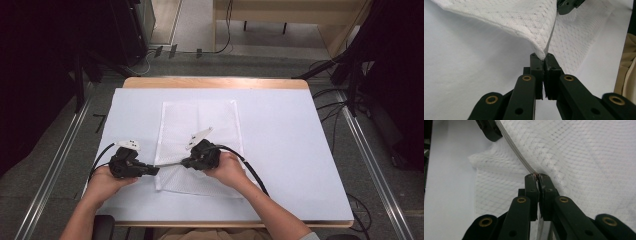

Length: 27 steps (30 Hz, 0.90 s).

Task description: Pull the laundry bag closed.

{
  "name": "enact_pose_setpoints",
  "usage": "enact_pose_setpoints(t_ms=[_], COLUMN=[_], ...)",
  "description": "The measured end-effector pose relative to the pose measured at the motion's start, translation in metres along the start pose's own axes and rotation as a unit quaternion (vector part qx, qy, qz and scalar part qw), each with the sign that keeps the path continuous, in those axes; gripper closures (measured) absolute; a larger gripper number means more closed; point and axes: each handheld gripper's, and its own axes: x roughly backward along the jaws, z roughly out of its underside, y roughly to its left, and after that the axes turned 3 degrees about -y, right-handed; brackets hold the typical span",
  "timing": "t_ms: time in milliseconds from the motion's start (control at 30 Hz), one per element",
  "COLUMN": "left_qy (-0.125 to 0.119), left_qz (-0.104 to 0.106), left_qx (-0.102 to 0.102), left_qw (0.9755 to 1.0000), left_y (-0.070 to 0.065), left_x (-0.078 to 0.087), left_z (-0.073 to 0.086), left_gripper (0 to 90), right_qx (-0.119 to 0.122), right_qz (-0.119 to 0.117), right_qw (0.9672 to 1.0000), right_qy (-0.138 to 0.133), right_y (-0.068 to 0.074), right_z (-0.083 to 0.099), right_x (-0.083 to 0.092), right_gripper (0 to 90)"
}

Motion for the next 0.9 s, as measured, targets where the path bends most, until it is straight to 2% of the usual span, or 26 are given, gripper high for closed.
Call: enact_pose_setpoints(t_ms=[367,767,900], left_qy=[0.004,0.004,0.008], left_qz=[0.002,-0.003,-0.003], left_qx=[0.004,0.004,0.008], left_qw=[1.0,1.0,0.9999], left_y=[0.001,0.002,0.004], left_x=[-0.001,0.0,0.0], left_z=[0.001,0.003,0.003], left_gripper=[87.6,87.6,87.6], right_qx=[-0.014,-0.013,-0.02], right_qz=[-0.001,0.005,0.007], right_qw=[0.9999,0.9999,0.9997], right_qy=[0.002,0.005,0.008], right_y=[-0.003,-0.005,-0.007], right_z=[0.008,0.013,0.015], right_x=[0.004,0.01,0.012], right_gripper=[88.4,88.3,88.4])
